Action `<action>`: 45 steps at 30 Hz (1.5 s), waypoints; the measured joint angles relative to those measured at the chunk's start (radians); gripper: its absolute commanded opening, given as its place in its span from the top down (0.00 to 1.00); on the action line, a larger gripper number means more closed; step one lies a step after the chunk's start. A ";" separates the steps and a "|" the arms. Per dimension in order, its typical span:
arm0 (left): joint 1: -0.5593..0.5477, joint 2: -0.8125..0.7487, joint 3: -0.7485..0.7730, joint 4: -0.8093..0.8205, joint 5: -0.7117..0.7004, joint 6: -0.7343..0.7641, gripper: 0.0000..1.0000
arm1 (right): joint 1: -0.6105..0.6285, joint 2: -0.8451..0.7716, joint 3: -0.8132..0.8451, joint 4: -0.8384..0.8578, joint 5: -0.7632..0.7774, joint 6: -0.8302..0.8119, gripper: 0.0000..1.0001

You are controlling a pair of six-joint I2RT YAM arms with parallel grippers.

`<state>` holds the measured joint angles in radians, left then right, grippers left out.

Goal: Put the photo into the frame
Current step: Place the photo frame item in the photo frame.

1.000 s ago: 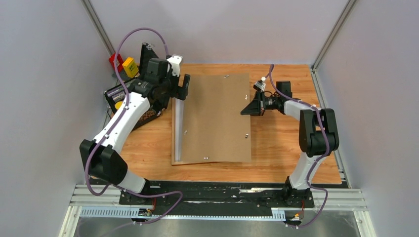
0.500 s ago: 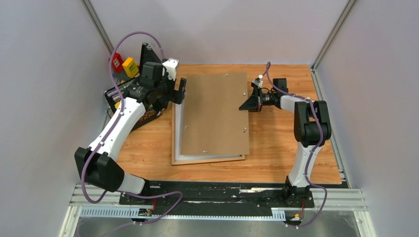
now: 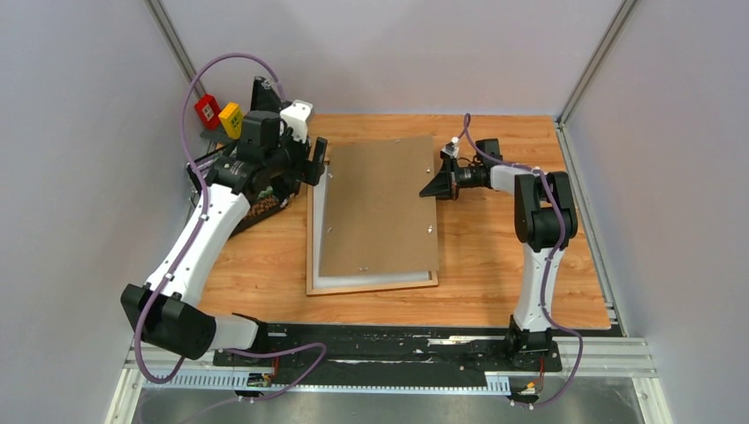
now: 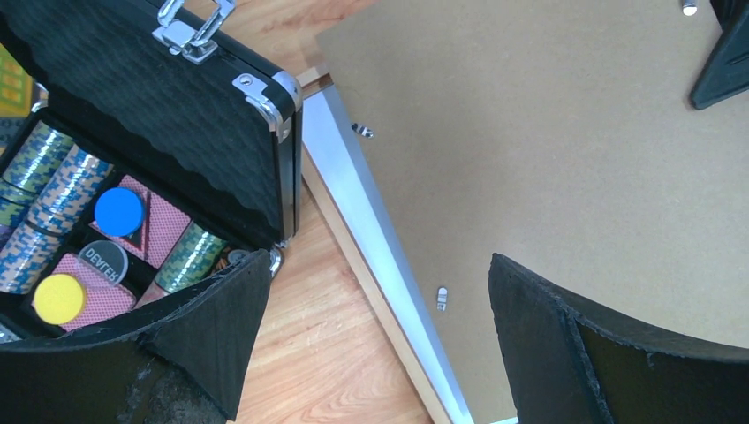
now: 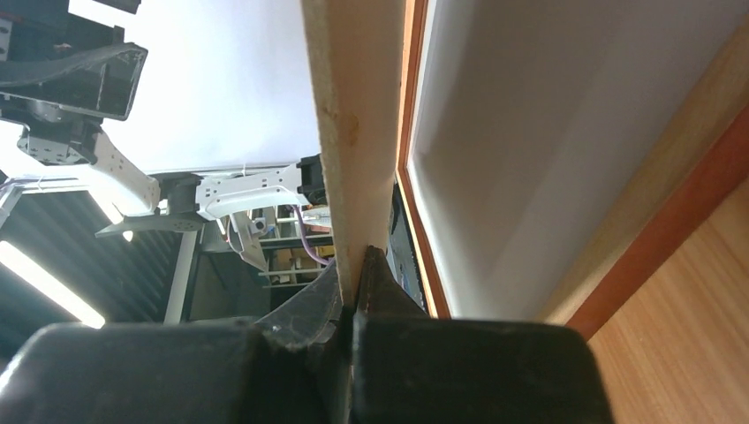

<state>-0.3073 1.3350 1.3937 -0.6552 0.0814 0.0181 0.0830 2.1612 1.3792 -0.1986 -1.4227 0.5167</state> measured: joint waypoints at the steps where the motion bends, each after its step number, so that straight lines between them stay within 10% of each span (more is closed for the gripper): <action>1: 0.001 -0.005 0.000 0.000 -0.001 0.003 0.00 | 0.005 0.007 0.010 -0.005 0.002 -0.002 1.00; 45: 0.004 -0.037 -0.044 -0.007 -0.023 0.037 0.00 | 0.096 0.146 0.157 -0.104 0.008 -0.040 1.00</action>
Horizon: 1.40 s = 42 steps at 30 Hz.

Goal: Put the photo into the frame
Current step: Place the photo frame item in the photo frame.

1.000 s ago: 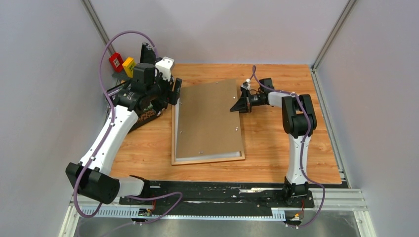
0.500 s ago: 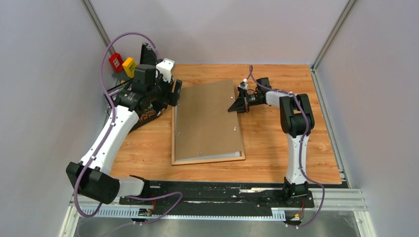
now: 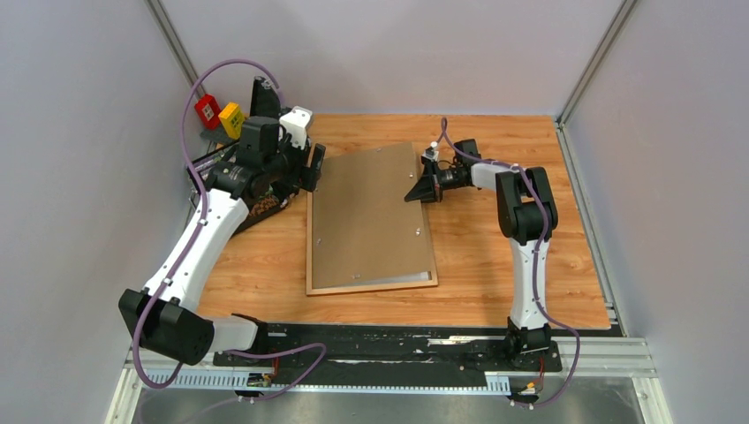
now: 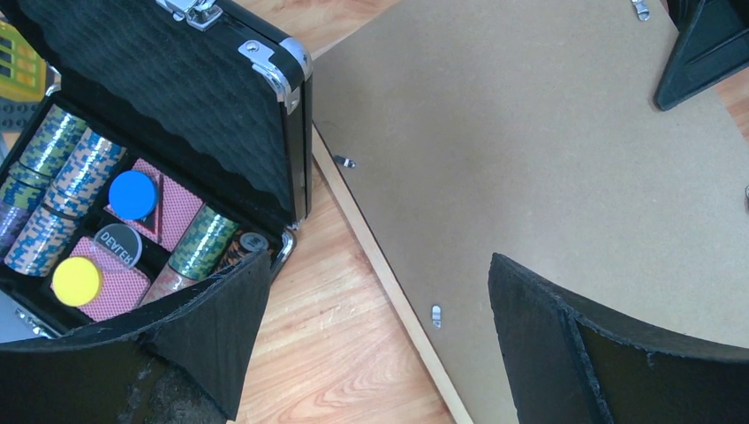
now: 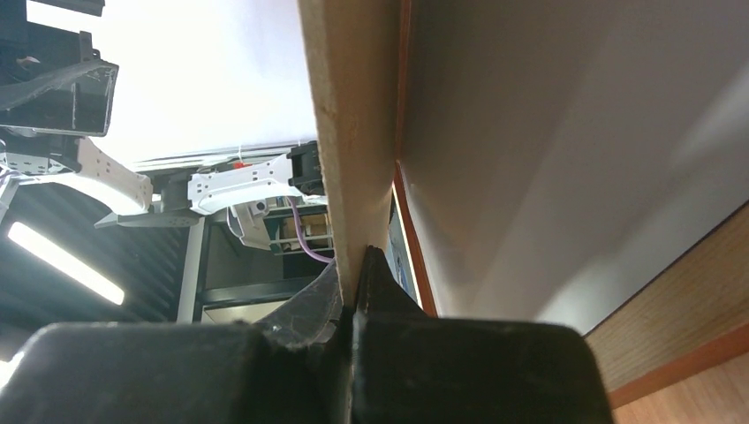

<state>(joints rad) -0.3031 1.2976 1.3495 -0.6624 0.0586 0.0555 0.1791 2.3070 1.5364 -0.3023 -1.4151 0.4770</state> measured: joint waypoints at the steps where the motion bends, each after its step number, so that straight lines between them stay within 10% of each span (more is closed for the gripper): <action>1: 0.000 0.000 0.000 0.000 0.000 0.000 0.00 | 0.001 0.000 0.000 0.000 0.000 0.000 1.00; 28: 0.002 0.000 -0.014 0.000 -0.008 0.001 0.00 | 0.008 0.033 0.002 -0.013 0.001 -0.020 0.97; 42: 0.002 -0.018 -0.022 0.000 -0.008 0.006 0.00 | 0.009 0.033 0.054 -0.151 0.105 -0.112 0.51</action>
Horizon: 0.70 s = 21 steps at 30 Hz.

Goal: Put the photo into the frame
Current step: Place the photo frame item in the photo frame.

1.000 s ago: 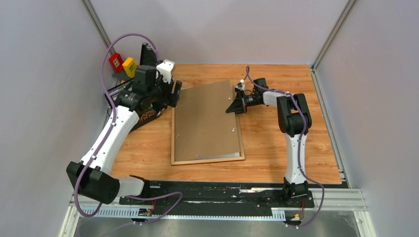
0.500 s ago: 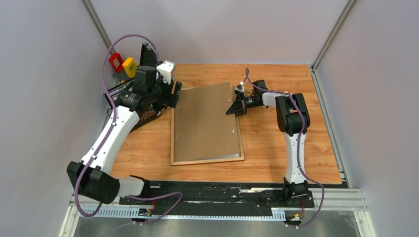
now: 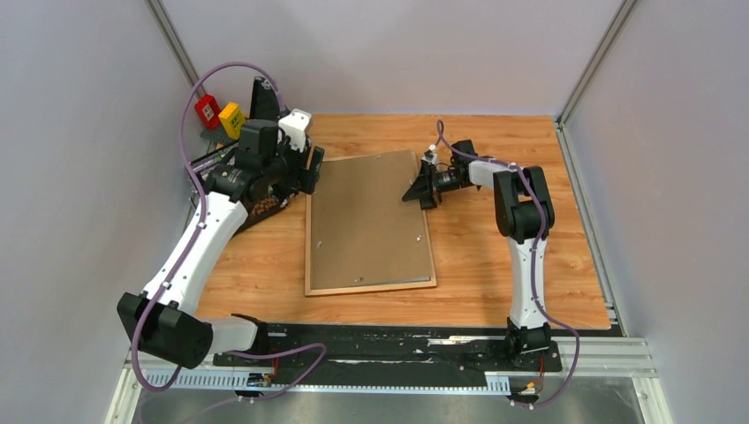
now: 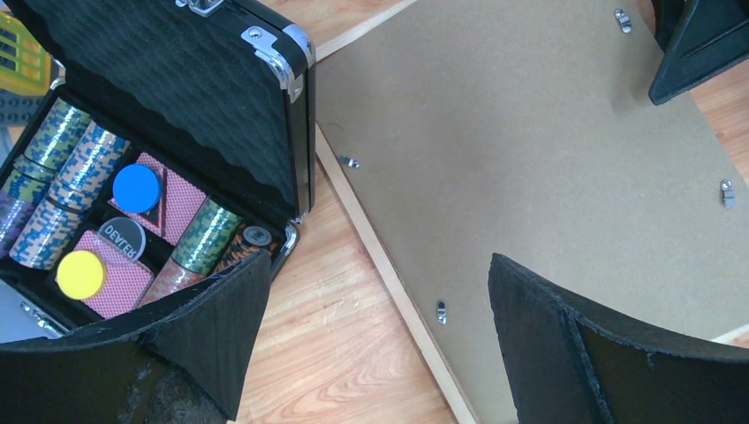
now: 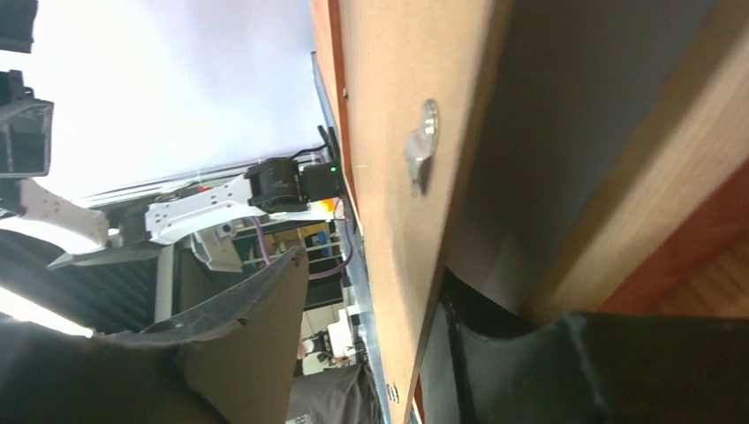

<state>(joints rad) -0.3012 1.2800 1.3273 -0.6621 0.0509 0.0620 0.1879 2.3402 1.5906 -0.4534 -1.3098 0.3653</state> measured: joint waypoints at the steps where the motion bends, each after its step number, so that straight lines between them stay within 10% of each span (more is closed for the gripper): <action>1: 0.000 -0.001 -0.001 0.000 0.000 0.001 0.00 | 0.000 0.000 0.006 -0.015 0.016 -0.011 0.48; 21: 0.000 -0.026 -0.014 0.000 0.000 0.008 0.00 | 0.037 -0.053 0.060 -0.216 0.237 -0.133 0.20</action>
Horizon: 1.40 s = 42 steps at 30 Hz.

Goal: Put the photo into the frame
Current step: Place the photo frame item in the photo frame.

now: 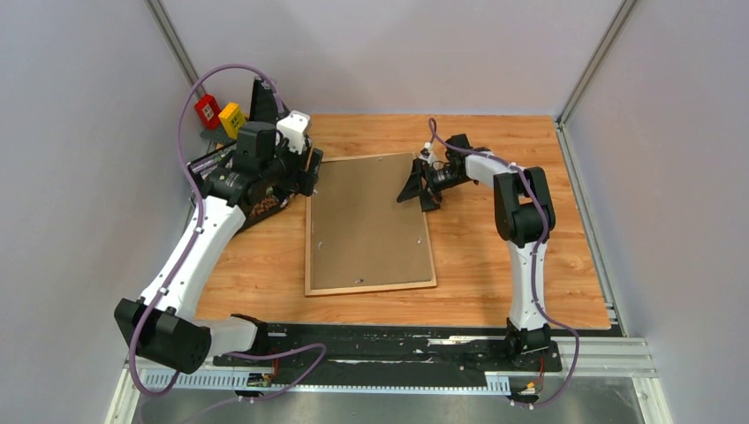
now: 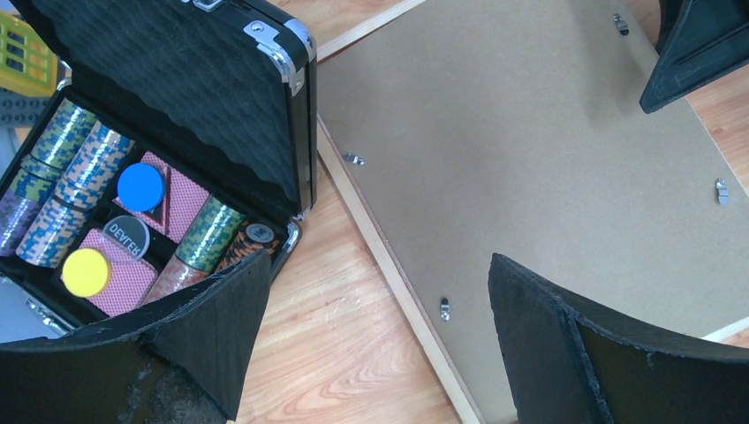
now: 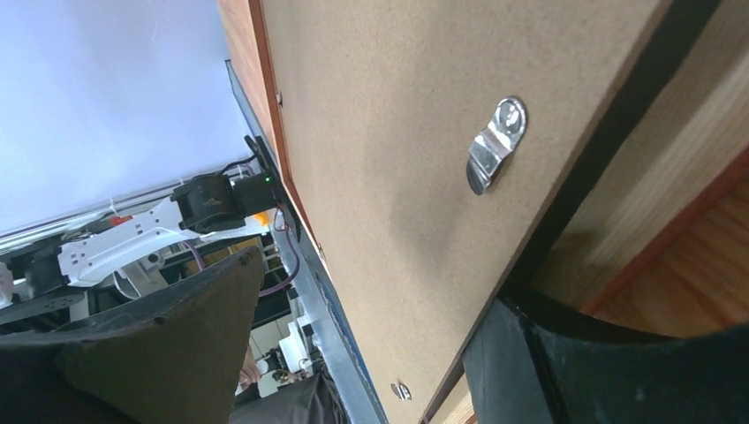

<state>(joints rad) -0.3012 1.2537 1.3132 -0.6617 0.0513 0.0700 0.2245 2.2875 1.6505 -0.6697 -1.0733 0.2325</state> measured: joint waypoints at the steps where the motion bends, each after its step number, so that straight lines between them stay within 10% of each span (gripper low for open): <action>1: 0.000 -0.002 -0.002 0.000 0.000 0.000 0.00 | 0.002 -0.003 0.000 -0.003 0.007 -0.003 0.19; 19: 0.000 -0.003 -0.019 0.002 0.000 0.000 0.00 | 0.058 -0.021 0.004 -0.054 0.043 -0.025 0.00; 42: 0.000 -0.020 -0.043 0.008 0.000 0.004 0.00 | 0.127 -0.064 0.046 -0.153 0.305 -0.094 0.00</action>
<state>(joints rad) -0.3012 1.2339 1.2705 -0.6540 0.0513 0.0742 0.3515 2.2238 1.6966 -0.8230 -0.7681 0.1387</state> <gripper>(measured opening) 0.998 0.997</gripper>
